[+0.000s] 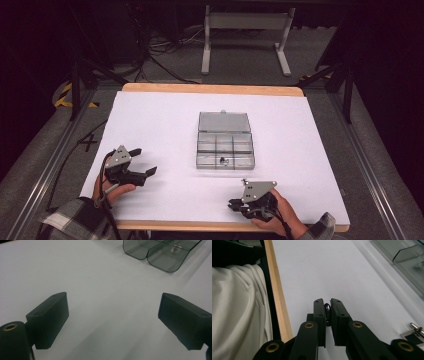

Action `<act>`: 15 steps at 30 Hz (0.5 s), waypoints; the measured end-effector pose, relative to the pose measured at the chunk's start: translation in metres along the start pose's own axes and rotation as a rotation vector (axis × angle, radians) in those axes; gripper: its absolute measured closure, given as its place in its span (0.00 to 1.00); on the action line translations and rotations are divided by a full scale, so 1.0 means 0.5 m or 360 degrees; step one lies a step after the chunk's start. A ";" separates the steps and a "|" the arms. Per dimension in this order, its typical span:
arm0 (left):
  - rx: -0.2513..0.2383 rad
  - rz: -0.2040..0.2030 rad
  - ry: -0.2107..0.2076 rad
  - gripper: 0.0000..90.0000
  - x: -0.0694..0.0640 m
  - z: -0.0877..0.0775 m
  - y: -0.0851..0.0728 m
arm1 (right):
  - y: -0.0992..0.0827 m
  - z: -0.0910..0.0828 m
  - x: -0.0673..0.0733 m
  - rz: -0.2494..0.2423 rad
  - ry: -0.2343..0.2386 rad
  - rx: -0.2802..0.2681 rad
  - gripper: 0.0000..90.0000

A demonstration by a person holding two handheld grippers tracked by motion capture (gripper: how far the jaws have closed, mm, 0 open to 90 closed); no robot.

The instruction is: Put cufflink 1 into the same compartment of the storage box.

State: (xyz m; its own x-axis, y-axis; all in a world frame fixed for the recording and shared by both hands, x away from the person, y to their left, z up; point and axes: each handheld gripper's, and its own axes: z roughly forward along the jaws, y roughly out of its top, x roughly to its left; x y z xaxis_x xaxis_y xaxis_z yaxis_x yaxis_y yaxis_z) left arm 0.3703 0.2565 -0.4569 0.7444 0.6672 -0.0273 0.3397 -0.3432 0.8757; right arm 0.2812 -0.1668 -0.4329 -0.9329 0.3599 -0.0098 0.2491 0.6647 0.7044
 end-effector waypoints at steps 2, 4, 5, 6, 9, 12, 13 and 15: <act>0.0001 0.0001 0.0002 0.11 0.000 0.000 0.000 | 0.002 -0.006 0.000 0.0003 -0.0010 -0.0018 0.93; 0.0001 -0.0001 0.0003 0.11 0.000 0.000 0.000 | 0.003 -0.008 0.001 0.0007 -0.0011 -0.0021 0.93; 0.0000 0.0000 0.0005 0.11 0.000 0.000 0.000 | 0.003 -0.009 0.001 0.0002 -0.0018 -0.0031 0.93; 0.0000 0.0001 0.0005 0.11 0.000 0.000 0.000 | 0.003 -0.011 0.001 0.0006 -0.0022 -0.0034 0.93; 0.0002 0.0000 0.0002 0.11 0.000 0.000 0.000 | 0.004 -0.013 0.000 0.0007 -0.0028 -0.0040 0.93; 0.0000 -0.0004 0.0007 0.11 0.000 0.000 0.000 | 0.006 -0.016 -0.001 0.0006 -0.0042 -0.0044 0.93; 0.0000 -0.0003 0.0007 0.11 0.000 0.000 0.000 | 0.006 -0.016 -0.001 0.0007 -0.0046 -0.0049 0.93; 0.0001 -0.0003 0.0006 0.11 0.000 0.001 0.000 | 0.008 -0.017 -0.002 0.0000 -0.0052 -0.0051 0.93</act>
State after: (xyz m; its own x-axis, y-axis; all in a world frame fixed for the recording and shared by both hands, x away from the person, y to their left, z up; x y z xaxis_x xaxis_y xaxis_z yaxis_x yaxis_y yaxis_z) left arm 0.3704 0.2563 -0.4570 0.7416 0.6703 -0.0271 0.3413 -0.3422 0.8755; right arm 0.2808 -0.1703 -0.4241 -0.9238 0.3814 -0.0326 0.2402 0.6438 0.7266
